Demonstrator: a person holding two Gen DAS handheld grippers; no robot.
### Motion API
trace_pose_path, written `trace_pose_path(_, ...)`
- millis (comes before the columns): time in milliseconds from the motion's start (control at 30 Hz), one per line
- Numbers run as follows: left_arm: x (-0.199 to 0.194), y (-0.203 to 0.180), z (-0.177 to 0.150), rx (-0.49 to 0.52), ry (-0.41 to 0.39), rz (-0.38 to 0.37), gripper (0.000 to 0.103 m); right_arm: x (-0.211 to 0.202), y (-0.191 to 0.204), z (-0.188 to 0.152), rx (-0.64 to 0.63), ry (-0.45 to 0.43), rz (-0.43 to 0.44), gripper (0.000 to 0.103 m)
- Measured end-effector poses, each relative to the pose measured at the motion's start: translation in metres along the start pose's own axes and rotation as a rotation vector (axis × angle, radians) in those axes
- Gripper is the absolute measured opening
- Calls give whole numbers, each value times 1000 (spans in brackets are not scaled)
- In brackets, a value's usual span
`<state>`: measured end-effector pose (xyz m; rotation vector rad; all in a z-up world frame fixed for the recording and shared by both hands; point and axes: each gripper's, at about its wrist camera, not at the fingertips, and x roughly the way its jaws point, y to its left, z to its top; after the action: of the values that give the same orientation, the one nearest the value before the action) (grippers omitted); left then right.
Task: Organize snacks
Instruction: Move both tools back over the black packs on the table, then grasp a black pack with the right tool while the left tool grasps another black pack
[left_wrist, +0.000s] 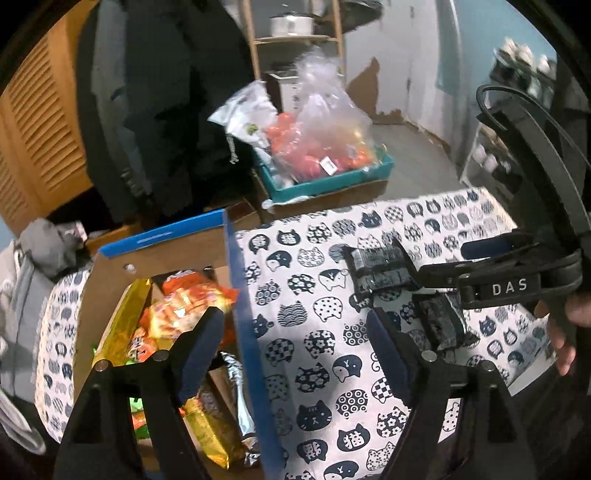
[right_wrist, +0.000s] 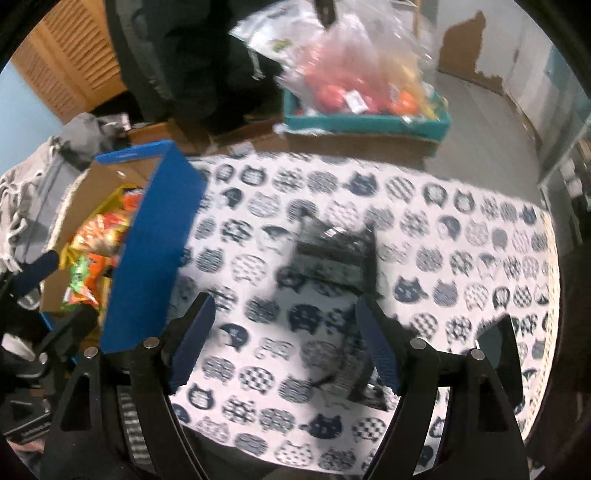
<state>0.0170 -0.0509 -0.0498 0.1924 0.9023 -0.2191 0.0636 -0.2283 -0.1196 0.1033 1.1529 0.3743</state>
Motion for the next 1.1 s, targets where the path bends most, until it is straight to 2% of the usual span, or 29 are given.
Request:
trace_pose_path(367, 35, -39, -1, 126, 58, -21, 81, 35, -53, -32, 78, 107, -66, 78)
trace_pose_path(600, 61, -49, -9, 189, 101, 1, 81, 65, -58, -42, 65, 181, -85, 78)
trace_pose_path(767, 77, -51, -13, 194, 141, 2, 81, 89, -57, -48, 62, 236, -108, 78)
trace_pose_path(1100, 97, -60, -10, 224, 167, 4, 81, 131, -71, -57, 63, 327, -165, 78)
